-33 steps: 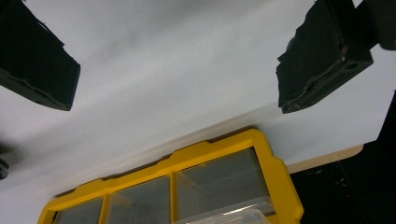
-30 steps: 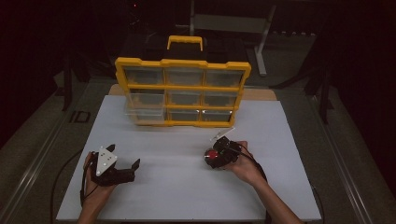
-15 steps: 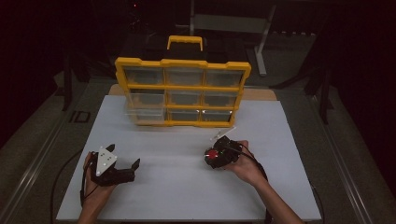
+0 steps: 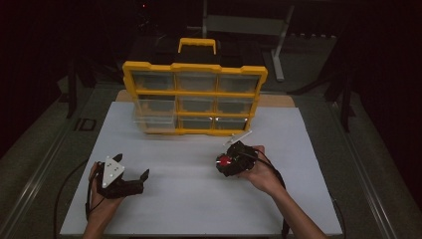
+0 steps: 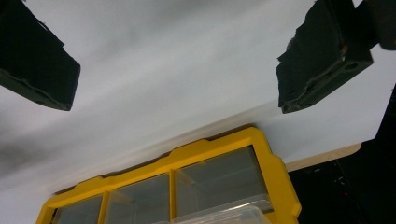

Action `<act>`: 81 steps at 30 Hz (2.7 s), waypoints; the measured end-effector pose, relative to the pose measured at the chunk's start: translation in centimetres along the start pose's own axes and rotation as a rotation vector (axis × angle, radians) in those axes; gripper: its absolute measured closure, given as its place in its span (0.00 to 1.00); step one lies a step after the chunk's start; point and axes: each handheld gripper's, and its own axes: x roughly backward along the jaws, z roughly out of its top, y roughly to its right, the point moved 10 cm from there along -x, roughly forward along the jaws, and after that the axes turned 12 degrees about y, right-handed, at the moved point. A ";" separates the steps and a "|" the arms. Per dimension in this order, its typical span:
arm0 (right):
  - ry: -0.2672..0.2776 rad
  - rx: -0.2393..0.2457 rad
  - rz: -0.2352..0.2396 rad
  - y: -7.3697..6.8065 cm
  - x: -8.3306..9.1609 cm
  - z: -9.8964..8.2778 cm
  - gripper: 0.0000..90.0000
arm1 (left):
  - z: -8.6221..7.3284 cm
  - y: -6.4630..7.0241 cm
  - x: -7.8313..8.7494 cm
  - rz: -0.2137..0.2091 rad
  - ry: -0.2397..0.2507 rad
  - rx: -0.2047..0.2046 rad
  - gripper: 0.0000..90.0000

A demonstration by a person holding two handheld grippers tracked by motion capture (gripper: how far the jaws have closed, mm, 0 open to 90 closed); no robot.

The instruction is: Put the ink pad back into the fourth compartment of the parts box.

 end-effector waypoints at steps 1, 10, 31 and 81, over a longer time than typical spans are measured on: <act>0.000 -0.003 -0.001 0.0 0.1 0.1 0.33 | 0.0 0.0 0.0 0.000 0.001 0.000 0.00; 0.018 0.010 0.008 -0.2 0.7 1.5 0.33 | 0.0 0.0 0.0 0.000 0.000 -0.001 0.00; 0.057 0.047 0.007 -0.4 1.7 5.0 0.33 | 0.0 0.0 -0.1 -0.001 -0.001 -0.005 0.00; 0.135 0.103 0.042 -0.9 3.0 12.5 0.33 | -0.1 0.1 -0.1 -0.006 -0.003 -0.006 0.00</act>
